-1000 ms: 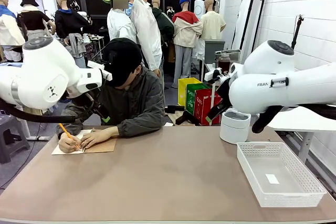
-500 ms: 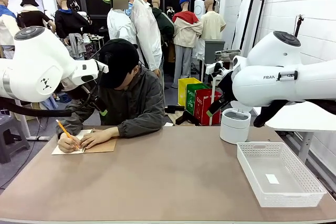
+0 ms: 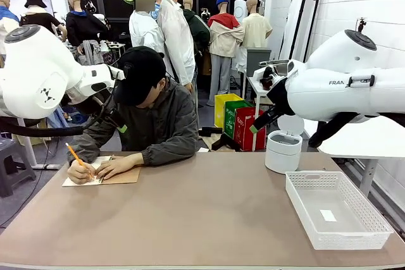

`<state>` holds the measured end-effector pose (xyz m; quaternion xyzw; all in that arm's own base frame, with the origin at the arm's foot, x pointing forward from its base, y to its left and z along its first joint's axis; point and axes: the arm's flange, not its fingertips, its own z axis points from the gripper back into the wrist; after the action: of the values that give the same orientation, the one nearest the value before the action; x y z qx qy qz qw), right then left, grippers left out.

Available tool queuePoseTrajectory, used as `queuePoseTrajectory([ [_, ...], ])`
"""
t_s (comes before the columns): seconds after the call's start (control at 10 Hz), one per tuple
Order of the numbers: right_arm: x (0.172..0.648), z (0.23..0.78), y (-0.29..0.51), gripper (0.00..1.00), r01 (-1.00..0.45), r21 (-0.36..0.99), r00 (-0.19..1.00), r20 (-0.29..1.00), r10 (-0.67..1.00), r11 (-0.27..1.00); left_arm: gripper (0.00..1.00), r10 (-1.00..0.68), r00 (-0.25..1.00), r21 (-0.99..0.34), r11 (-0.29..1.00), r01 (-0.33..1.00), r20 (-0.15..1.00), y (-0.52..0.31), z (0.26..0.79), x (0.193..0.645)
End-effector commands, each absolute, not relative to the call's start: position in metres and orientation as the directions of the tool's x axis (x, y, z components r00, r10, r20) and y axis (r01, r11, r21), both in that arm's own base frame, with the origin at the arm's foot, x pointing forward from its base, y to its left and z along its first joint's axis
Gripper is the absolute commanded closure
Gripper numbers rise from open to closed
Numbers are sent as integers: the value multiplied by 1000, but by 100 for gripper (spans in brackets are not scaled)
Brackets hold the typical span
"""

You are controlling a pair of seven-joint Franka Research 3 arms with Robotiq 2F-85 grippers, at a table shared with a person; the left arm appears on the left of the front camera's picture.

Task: Sort the paper based on its condition.
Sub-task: If a person hands you a paper, place it in the Organizing basket , and if it's crumpled, put it in the Trash can.

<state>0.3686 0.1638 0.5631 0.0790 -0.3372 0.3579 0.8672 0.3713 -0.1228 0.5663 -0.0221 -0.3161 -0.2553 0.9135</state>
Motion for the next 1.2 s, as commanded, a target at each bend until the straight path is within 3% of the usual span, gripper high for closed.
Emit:
queuePoseTrajectory([
  [0.0,371,565,160,0,-711,-74,495,653,573,699,0,-423,670,105,882,460,611,-119,563,366],
  [1.1,369,564,163,0,-685,-91,510,649,565,723,0,-446,668,119,871,476,596,-120,567,368],
])
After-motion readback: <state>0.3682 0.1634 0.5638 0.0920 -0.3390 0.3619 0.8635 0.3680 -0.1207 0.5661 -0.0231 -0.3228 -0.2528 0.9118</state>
